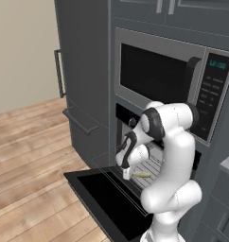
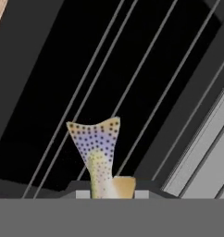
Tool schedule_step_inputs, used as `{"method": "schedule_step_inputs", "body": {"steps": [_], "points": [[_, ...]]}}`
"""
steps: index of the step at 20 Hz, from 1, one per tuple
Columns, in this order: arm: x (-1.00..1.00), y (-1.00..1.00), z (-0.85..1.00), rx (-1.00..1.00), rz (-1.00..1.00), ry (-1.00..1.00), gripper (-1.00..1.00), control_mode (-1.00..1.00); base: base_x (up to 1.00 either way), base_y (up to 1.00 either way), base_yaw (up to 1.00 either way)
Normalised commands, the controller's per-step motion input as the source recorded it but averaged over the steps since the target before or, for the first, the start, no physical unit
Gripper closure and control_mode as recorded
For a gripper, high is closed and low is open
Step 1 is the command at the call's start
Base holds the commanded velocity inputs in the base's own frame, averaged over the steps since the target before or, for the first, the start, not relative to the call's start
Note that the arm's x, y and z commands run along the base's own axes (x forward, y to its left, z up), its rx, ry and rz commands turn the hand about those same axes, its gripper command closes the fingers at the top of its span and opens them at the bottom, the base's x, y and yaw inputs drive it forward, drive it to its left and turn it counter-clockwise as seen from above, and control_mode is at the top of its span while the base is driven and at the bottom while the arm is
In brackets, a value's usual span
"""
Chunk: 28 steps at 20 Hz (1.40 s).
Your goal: Place the fish on the rack of the oven, and slide the rack back inside. Close the oven door.
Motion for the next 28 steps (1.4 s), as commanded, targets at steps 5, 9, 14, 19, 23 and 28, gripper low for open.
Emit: {"method": "schedule_step_inputs", "body": {"steps": [5,9,14,19,23,28], "points": [[0.57,0.00,-0.32,0.00,-0.04,-0.01,1.00,-1.00,0.00,0.00,0.00],[0.42,0.00,-0.41,0.00,-0.03,-0.02,1.00,-1.00,0.00,0.00,0.00],[0.41,0.00,-0.46,0.00,-0.02,-0.05,1.00,-1.00,0.00,0.00,0.00],[0.30,0.00,-0.46,0.00,0.00,-0.07,1.00,-1.00,0.00,0.00,0.00],[0.23,0.00,-0.47,0.00,0.00,-0.06,1.00,-1.00,0.00,0.00,0.00],[0.08,0.01,-0.45,0.00,0.00,-0.07,1.00,-1.00,0.00,0.00,0.00]]}}
